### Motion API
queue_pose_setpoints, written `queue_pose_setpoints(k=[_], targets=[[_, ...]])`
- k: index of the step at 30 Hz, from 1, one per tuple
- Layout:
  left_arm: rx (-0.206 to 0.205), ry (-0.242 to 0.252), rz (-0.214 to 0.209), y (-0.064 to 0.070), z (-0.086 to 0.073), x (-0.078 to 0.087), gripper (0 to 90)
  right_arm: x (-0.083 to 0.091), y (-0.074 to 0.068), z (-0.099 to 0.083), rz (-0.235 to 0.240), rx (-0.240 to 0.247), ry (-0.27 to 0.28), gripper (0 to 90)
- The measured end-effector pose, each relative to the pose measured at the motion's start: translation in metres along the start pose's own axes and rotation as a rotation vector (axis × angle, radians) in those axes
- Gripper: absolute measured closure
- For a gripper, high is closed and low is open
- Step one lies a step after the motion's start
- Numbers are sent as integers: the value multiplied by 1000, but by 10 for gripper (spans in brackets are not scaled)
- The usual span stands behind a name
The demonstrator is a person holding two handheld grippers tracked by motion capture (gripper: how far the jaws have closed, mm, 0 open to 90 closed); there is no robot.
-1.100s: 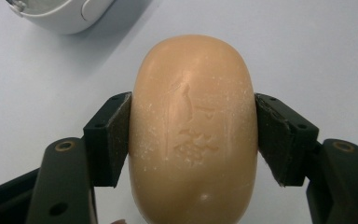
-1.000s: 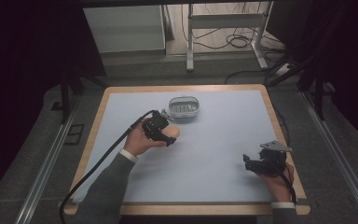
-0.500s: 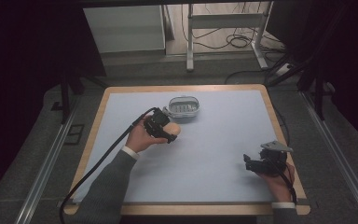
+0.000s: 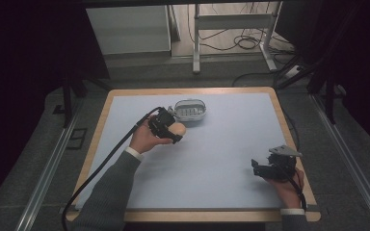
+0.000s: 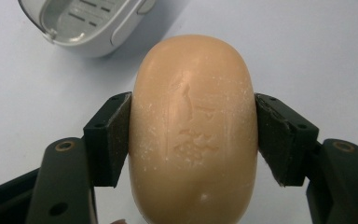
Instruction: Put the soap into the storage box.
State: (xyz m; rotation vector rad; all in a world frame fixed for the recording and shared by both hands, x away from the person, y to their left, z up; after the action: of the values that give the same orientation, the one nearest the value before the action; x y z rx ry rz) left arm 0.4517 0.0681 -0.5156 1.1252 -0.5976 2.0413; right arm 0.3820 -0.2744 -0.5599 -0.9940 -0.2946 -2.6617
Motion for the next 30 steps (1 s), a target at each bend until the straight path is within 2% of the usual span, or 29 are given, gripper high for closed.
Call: queue_pose_setpoints(k=[8, 10, 17, 21, 24, 30], targets=[[-26, -7, 20, -5, 10, 2, 327, 1, 1, 0, 4, -5, 6, 48], [-18, -4, 13, -5, 12, 2, 327, 1, 2, 0, 3, -6, 6, 48], [-28, -11, 4, -6, 18, 1, 327, 1, 2, 1, 5, -6, 6, 48], [-26, 4, -4, -7, 24, 2, 327, 1, 2, 0, 4, -5, 5, 48], [-31, -3, 9, -8, 26, 2, 327, 2, 2, 0, 3, -8, 4, 48], [-30, 5, 6, -7, 33, 3, 327, 1, 3, 0, 0, -7, 5, 48]])
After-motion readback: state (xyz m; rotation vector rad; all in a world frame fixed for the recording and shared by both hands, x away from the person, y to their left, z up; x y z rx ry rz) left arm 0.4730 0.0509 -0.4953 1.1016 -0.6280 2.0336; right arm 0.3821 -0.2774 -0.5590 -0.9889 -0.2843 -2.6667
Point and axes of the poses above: each handheld gripper's, and its own axes: x roughly backward along the jaws, z roughly out of its top, y roughly to its right, the point moved 8 cm from there along -x, roughly forward along the jaws, and after that the axes turned 2 degrees about -y, right-handed, at the moved point
